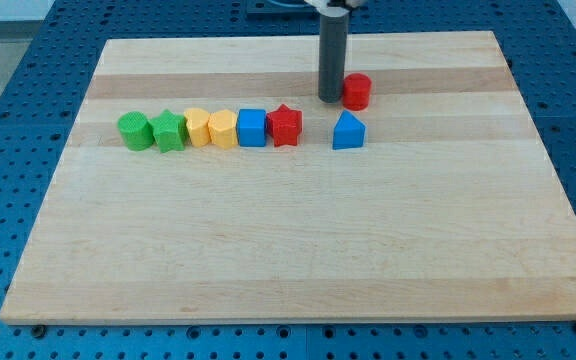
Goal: Push the red circle towards up
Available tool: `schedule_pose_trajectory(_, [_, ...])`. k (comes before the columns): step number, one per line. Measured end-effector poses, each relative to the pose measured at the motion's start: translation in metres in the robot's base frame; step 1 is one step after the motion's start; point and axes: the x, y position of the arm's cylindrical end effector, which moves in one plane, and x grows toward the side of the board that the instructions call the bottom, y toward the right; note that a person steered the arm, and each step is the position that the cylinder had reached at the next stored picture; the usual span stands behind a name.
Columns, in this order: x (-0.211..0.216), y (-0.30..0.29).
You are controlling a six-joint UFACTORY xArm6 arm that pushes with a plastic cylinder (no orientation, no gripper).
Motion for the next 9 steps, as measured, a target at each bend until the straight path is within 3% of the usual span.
schedule_pose_trajectory(2, [0.015,0.028])
schedule_pose_trajectory(3, [0.044,0.032])
schedule_pose_trajectory(4, [0.04,0.062])
schedule_pose_trajectory(5, [0.016,0.083])
schedule_pose_trajectory(9, [-0.056,0.054])
